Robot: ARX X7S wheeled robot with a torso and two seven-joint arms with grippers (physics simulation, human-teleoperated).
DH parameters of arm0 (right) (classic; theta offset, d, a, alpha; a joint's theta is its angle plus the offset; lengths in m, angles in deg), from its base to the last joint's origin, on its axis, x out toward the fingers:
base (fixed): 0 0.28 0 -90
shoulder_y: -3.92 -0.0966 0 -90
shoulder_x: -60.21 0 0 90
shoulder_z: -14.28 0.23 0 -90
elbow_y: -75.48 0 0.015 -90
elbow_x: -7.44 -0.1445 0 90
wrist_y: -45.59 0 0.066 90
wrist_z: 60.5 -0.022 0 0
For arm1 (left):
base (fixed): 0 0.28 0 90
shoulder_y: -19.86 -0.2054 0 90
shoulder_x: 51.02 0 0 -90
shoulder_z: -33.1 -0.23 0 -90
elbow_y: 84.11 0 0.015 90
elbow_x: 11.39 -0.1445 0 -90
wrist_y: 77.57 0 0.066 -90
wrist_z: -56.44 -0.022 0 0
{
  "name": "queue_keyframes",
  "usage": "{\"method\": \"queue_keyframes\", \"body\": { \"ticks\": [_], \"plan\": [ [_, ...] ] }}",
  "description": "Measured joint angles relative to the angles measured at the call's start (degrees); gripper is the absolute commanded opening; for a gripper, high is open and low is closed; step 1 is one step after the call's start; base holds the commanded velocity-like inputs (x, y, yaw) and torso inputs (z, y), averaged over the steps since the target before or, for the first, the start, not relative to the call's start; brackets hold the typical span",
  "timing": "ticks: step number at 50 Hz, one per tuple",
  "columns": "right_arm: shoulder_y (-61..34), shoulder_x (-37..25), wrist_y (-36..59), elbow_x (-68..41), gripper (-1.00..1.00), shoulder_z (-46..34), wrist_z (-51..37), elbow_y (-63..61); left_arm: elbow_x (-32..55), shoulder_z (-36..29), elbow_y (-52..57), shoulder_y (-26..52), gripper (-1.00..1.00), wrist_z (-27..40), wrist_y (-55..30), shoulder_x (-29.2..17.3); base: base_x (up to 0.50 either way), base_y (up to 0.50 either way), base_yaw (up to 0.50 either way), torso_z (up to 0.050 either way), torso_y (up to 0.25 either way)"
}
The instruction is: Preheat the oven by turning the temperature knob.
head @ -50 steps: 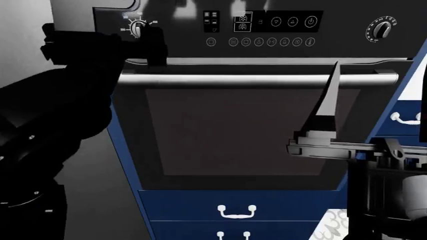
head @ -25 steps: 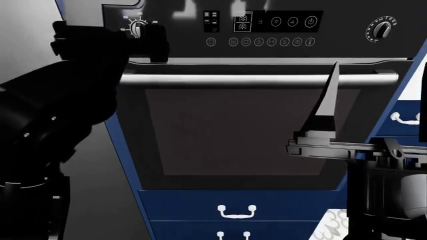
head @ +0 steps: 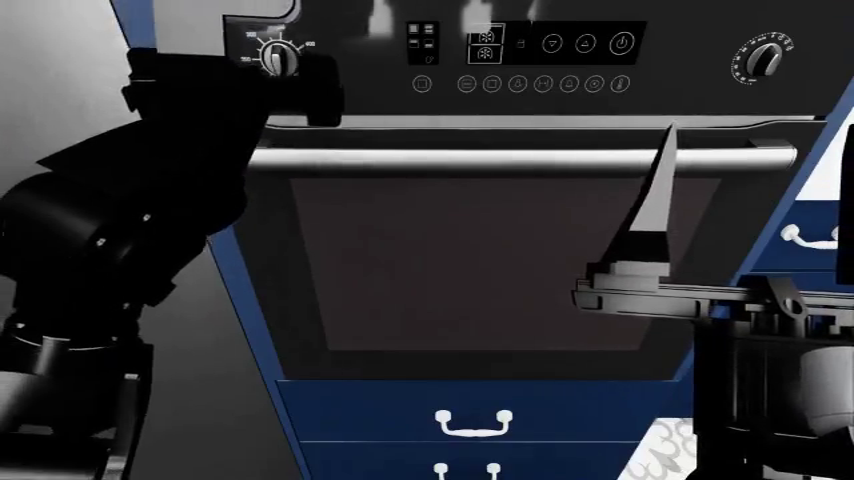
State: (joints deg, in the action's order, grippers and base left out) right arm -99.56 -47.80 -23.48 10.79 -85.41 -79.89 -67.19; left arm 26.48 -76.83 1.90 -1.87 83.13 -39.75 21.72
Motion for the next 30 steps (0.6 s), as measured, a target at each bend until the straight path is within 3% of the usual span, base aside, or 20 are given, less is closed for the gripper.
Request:
{"method": "queue_keyframes", "body": {
  "ticks": [30],
  "plan": [
    [-0.2, -0.5, 0.6, -0.2, 1.00, -0.3, -0.5, -0.2, -1.8, -2.0, -6.1, 0.6, 1.00, -2.4, 4.0, 0.9, 0.00, 0.00, 0.00, 0.000, 0.000]
  ]
}}
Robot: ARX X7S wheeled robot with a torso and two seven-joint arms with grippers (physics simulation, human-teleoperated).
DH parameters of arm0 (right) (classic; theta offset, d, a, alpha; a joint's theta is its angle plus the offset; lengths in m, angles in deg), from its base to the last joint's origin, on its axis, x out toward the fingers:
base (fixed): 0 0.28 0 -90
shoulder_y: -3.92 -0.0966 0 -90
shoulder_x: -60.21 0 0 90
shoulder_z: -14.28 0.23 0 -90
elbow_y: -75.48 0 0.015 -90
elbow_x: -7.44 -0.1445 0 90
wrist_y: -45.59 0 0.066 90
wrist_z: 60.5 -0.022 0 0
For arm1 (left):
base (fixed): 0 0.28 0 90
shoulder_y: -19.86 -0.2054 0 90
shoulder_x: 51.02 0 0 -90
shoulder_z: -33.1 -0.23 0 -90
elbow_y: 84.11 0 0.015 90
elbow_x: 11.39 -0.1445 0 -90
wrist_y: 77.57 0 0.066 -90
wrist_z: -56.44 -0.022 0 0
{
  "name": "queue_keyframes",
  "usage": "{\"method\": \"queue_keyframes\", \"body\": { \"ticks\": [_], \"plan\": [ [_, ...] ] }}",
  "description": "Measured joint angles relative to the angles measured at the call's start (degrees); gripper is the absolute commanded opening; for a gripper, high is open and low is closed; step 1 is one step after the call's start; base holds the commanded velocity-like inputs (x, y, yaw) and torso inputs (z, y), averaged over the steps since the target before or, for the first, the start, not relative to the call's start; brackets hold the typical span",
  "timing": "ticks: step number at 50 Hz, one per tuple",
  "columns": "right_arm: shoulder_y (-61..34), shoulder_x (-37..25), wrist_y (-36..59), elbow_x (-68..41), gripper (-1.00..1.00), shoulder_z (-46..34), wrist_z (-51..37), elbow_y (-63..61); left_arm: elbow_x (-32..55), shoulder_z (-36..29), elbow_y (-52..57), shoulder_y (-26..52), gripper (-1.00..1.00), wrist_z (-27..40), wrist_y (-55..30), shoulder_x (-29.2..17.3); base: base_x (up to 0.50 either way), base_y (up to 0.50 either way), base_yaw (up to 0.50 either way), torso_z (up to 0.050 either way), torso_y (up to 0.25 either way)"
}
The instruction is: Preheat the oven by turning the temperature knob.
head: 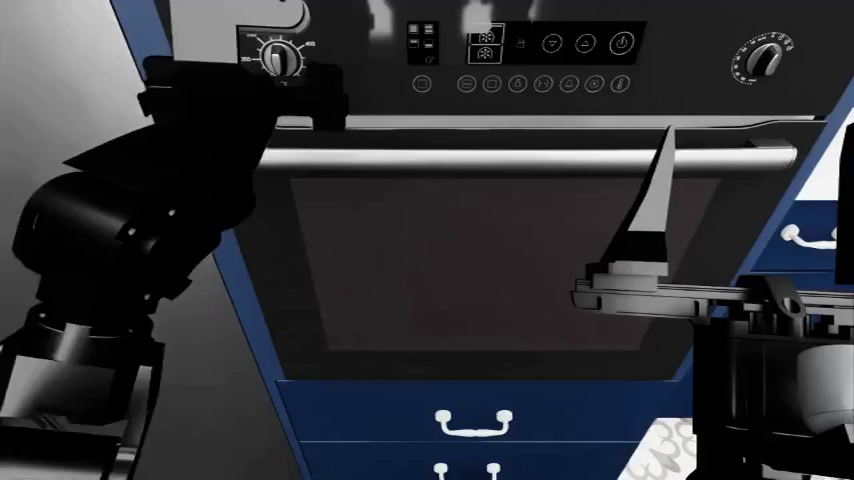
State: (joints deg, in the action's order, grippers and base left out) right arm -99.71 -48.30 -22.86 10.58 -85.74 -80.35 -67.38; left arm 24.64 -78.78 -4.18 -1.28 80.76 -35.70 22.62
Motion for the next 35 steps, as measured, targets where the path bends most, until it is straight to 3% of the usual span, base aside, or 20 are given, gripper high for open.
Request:
{"method": "queue_keyframes", "body": {
  "ticks": [35],
  "plan": [
    [-0.1, -0.5, 0.6, -0.1, 1.00, -0.4, -0.7, -0.2, -2.4, -1.7, -9.6, 2.6, 1.00, -2.9, 5.5, 1.9, 0.00, 0.00, 0.00, 0.000, 0.000]
  ]
}}
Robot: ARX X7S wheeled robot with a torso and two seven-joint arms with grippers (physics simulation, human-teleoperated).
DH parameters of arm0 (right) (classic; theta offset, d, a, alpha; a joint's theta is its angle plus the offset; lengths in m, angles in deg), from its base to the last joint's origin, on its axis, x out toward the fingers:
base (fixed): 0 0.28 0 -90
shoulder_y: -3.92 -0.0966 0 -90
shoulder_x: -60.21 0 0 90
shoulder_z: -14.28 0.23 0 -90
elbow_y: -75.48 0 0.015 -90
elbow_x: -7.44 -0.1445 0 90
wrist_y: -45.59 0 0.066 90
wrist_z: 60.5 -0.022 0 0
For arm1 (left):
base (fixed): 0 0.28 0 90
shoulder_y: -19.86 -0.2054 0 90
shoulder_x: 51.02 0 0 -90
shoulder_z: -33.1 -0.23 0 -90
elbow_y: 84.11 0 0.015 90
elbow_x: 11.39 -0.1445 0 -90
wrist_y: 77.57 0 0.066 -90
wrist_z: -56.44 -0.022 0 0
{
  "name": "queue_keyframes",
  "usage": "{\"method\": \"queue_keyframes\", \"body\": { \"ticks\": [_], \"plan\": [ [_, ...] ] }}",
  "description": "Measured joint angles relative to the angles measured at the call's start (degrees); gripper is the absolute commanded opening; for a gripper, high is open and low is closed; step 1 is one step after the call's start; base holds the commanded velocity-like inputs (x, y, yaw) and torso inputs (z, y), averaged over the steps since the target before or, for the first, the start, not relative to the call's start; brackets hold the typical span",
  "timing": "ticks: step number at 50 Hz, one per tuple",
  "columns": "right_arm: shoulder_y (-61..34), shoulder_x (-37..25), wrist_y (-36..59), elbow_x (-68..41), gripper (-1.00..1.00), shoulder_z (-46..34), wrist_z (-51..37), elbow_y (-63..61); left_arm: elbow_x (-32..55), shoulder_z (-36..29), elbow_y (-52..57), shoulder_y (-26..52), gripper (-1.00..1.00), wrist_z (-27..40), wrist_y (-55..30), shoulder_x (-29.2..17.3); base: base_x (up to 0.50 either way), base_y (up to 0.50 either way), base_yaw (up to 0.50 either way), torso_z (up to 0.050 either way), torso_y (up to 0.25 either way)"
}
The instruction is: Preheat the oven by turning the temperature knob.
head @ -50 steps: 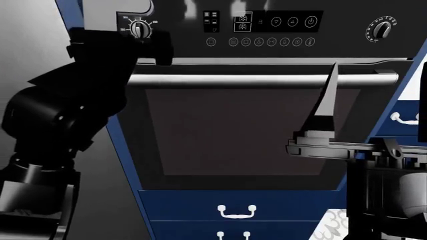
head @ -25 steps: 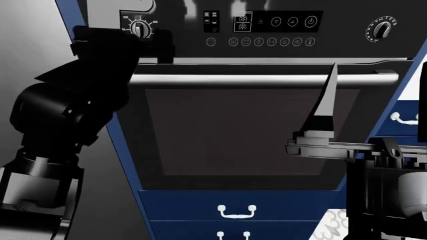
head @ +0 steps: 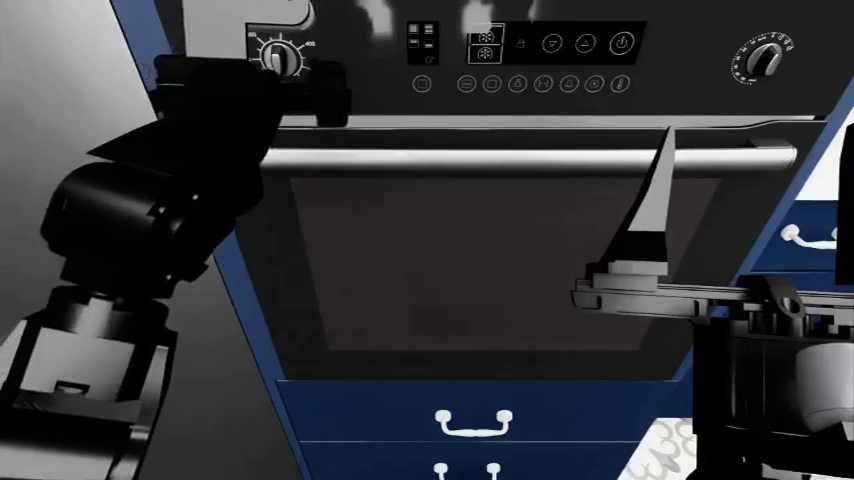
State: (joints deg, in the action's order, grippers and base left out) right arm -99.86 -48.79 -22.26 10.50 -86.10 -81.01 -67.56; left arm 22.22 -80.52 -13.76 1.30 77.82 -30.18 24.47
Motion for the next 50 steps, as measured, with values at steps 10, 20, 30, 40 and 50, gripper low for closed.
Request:
{"method": "queue_keyframes", "body": {
  "ticks": [10, 20, 30, 40, 50],
  "plan": [
    [0.0, -0.1, 0.1, -0.1, 1.00, -0.1, -0.2, 0.0, -0.5, -0.4, -1.9, 0.5, 1.00, -0.6, 1.0, 0.3, 0.00, 0.00, 0.00, 0.000, 0.000],
    [-0.1, -0.2, 0.2, -0.2, 1.00, -0.1, -0.3, -0.1, -1.0, -1.0, -3.7, 1.1, 1.00, -1.0, 1.8, 0.7, 0.00, 0.00, 0.00, 0.000, 0.000],
    [-0.1, -0.4, 0.3, -0.3, 1.00, -0.2, -0.4, -0.1, -1.3, -1.5, -5.2, 1.4, 1.00, -1.4, 2.6, 1.0, 0.00, 0.00, 0.00, 0.000, 0.000],
    [-0.1, -0.5, 0.3, -0.4, 1.00, -0.3, -0.6, -0.1, -1.7, -1.8, -7.2, 2.0, 1.00, -2.0, 3.7, 1.3, 0.00, 0.00, 0.00, 0.000, 0.000],
    [-0.1, -0.7, 0.0, -0.4, 1.00, -0.4, -0.9, 0.0, -2.3, -2.1, -10.0, 2.7, 1.00, -2.6, 5.3, 1.8, 0.00, 0.00, 0.00, 0.000, 0.000]
  ]
}}
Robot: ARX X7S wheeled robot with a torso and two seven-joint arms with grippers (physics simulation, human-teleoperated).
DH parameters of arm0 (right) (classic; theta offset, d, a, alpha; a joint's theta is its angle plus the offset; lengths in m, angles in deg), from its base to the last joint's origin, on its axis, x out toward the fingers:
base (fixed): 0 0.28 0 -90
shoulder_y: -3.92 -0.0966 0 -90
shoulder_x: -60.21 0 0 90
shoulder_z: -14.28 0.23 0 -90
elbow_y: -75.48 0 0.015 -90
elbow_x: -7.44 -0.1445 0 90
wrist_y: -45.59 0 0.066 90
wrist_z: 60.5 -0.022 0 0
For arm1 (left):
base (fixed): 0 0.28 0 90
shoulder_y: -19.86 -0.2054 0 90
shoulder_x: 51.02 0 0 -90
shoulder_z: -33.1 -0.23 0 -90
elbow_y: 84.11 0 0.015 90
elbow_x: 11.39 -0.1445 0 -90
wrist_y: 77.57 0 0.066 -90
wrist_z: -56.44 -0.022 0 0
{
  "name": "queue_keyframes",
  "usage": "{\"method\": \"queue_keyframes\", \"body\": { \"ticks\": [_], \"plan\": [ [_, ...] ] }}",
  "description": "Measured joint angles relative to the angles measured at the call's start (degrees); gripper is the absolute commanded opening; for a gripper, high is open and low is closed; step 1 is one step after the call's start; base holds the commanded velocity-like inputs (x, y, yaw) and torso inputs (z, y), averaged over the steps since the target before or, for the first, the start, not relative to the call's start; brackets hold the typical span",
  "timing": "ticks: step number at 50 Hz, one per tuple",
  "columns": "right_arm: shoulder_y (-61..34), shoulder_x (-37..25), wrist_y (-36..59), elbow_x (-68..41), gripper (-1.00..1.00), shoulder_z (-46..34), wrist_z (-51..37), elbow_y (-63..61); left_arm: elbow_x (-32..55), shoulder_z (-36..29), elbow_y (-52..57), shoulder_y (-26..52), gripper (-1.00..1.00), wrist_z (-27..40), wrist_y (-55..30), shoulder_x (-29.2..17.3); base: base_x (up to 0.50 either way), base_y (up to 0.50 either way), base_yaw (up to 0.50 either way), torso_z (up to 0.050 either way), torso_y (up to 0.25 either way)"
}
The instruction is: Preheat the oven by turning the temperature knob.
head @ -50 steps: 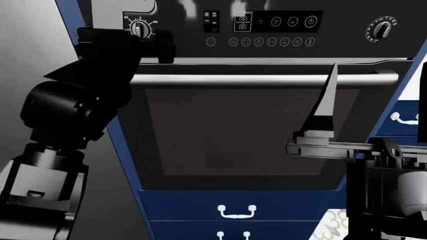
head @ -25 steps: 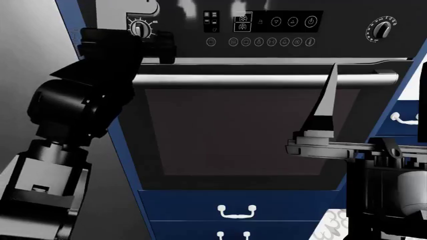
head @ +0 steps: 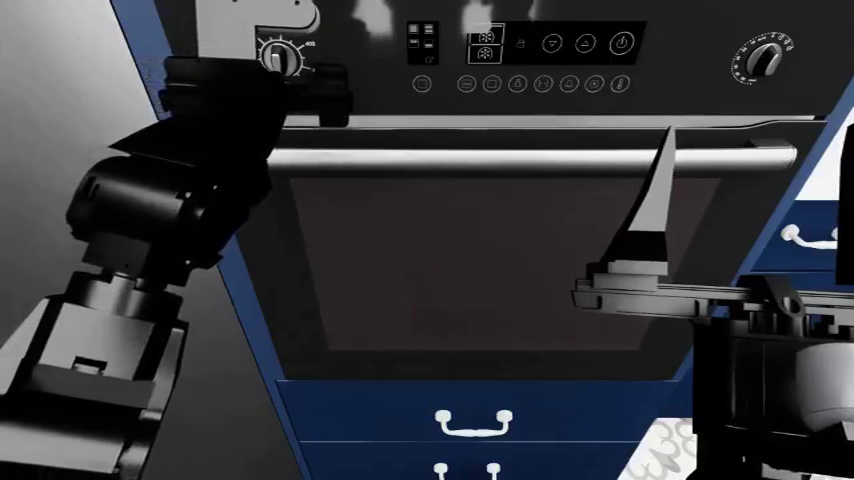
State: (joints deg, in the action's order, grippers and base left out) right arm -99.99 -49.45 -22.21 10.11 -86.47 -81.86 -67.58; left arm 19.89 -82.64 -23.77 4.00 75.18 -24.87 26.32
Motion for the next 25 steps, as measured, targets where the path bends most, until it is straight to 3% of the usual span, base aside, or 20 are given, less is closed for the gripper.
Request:
{"method": "queue_keyframes", "body": {
  "ticks": [25],
  "plan": [
    [-0.1, -0.3, 0.0, -0.4, 1.00, -0.1, -0.3, 0.0, 0.2, -0.5, -0.9, 0.2, 1.00, -0.7, 0.8, 0.3, 0.00, 0.00, 0.00, 0.000, 0.000]
  ]
}}
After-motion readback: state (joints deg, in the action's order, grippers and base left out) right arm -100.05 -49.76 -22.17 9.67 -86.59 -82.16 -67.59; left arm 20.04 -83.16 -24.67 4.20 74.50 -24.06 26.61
